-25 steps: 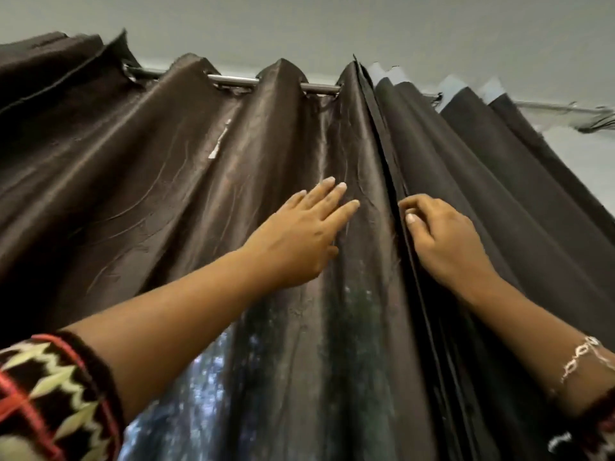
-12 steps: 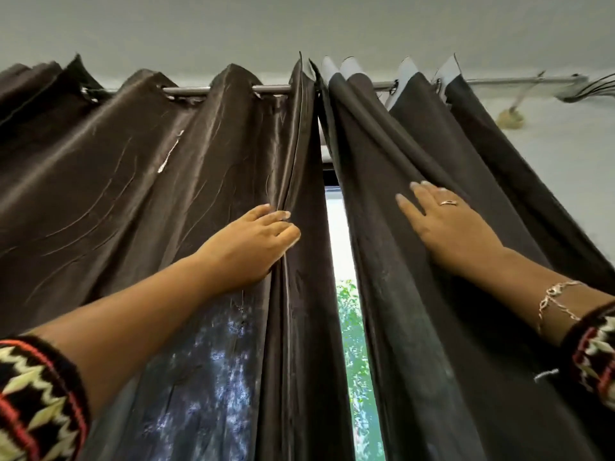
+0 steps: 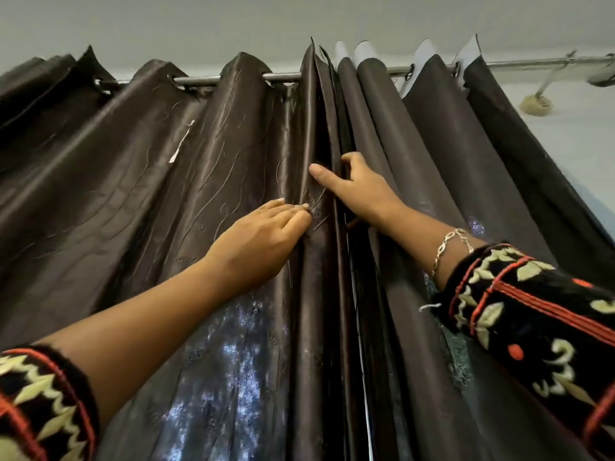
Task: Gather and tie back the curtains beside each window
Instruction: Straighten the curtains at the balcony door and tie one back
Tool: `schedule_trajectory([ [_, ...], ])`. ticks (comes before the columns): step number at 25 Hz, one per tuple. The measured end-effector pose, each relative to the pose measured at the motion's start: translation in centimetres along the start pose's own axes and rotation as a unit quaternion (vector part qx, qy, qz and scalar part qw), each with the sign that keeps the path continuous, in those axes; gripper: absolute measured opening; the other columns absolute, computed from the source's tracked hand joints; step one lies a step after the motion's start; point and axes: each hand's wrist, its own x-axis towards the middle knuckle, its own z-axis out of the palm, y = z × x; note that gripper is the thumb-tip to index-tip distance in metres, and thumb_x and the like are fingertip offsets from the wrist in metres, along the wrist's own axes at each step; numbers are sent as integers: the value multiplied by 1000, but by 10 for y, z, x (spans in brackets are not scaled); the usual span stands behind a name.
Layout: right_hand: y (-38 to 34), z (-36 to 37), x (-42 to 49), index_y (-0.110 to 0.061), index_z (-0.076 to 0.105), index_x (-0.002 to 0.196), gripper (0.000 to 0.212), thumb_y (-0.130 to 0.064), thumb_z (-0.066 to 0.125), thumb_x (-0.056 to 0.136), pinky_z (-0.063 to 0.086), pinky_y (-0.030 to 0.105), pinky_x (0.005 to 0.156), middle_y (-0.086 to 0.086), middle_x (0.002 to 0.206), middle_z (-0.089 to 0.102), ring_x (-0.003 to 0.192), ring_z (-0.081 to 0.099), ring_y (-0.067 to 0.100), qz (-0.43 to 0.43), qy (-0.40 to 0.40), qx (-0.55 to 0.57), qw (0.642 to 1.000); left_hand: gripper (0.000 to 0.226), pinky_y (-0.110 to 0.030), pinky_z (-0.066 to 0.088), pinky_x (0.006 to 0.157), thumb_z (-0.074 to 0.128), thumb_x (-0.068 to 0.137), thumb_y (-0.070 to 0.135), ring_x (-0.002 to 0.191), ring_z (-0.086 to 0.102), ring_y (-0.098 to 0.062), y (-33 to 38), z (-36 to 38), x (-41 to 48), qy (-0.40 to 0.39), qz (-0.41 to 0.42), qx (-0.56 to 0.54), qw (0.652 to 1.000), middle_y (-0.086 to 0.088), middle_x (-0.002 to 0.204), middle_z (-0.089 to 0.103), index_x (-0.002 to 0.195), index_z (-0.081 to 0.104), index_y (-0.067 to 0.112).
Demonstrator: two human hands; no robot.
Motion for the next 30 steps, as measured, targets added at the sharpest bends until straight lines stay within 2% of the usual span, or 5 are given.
schedule_trajectory([
  [6,38,-25,10,-19,22,141,54,-8,37,91,38,34,78,27,114,55,102,54,41,-50,66,-254,964,30,-52,46,96,56,85,6,119,52,-40,4,24,-7,-5,-53,-1,999,-24,124,57,112,58,-6],
  [13,123,-142,12,-15,37,135,40,-9,29,96,34,33,64,17,111,61,101,59,36,9,60,-648,760,59,-50,31,110,33,90,40,134,35,-38,36,39,31,-103,-153,3,983,-23,140,42,131,47,1],
  [18,209,-256,11,-3,55,118,34,-14,29,98,43,39,86,26,113,61,104,57,42,91,137,-610,775,60,-38,14,116,33,93,46,142,20,-28,64,54,68,-105,-207,-2,973,-15,151,27,141,34,10],
  [23,258,-304,48,-3,34,139,43,-12,36,97,32,53,103,35,129,42,118,42,50,180,84,-521,830,61,-34,13,116,34,92,47,142,19,-23,74,44,75,-134,-268,2,954,-11,152,26,142,30,13],
  [30,200,-235,-9,-2,46,110,26,-11,51,86,42,56,81,34,111,37,95,44,53,-42,243,-477,843,49,-27,25,101,40,94,38,129,40,-26,72,20,61,-122,-335,-29,934,-14,137,46,132,41,8],
])
